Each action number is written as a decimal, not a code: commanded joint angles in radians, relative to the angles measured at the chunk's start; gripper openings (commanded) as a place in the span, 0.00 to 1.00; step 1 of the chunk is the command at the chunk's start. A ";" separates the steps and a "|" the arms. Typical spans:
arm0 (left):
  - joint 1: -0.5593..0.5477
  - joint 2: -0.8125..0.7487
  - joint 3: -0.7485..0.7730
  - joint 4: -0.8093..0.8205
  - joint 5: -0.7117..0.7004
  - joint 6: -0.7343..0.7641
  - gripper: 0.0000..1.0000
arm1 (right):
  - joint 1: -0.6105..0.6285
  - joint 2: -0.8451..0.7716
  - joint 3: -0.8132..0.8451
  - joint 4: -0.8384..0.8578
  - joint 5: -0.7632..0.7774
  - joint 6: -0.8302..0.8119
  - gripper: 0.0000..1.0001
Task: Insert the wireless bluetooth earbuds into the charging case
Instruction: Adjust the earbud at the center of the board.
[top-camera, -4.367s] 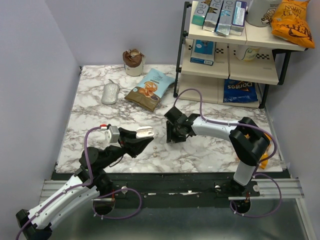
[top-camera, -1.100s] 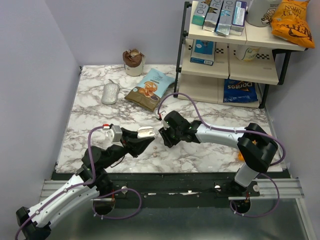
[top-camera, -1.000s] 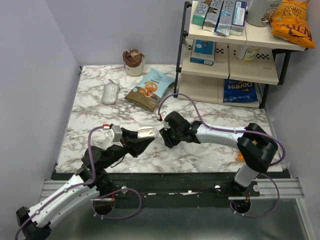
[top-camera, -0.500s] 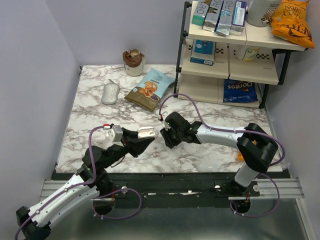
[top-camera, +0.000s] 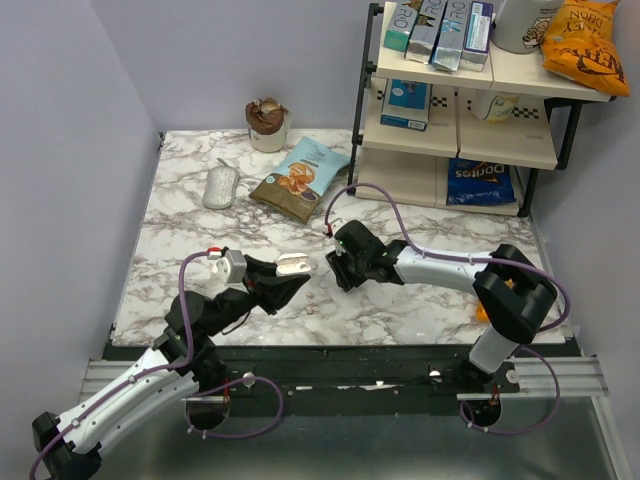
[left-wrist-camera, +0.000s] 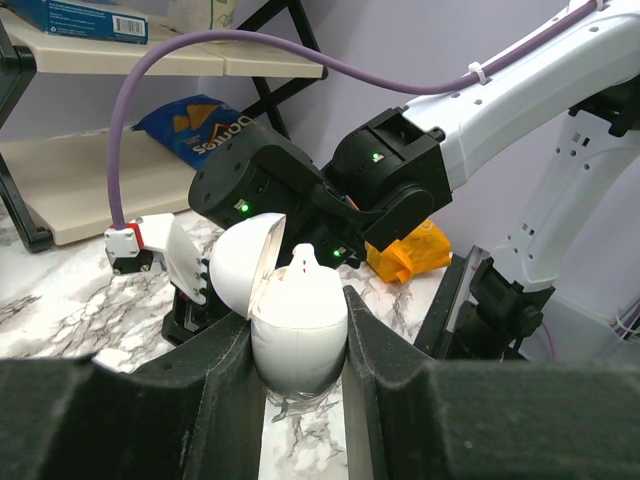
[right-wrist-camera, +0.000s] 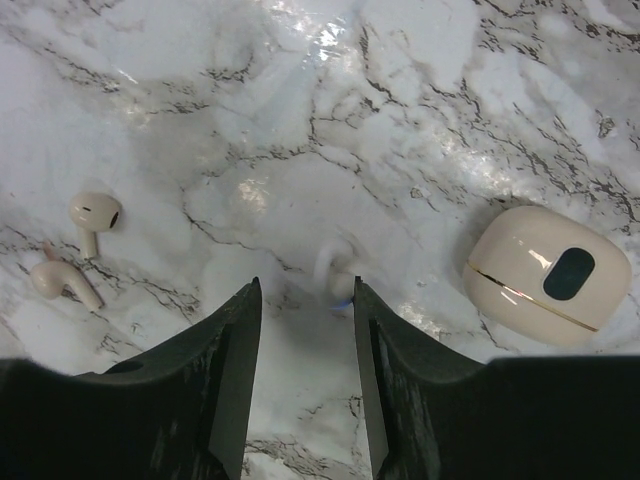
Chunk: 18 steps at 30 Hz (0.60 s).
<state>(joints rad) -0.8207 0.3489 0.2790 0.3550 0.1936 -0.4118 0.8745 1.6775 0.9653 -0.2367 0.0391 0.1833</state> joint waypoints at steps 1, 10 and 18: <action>-0.006 0.004 -0.004 0.009 -0.014 0.005 0.00 | -0.009 0.024 -0.013 -0.007 0.036 0.005 0.49; -0.008 0.001 -0.008 0.013 -0.016 0.002 0.00 | -0.014 0.018 -0.010 -0.006 0.042 0.004 0.40; -0.008 0.002 -0.009 0.013 -0.011 -0.002 0.00 | -0.025 0.021 -0.011 -0.012 0.064 0.016 0.29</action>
<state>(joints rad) -0.8249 0.3508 0.2790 0.3553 0.1936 -0.4118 0.8616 1.6886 0.9627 -0.2371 0.0624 0.1886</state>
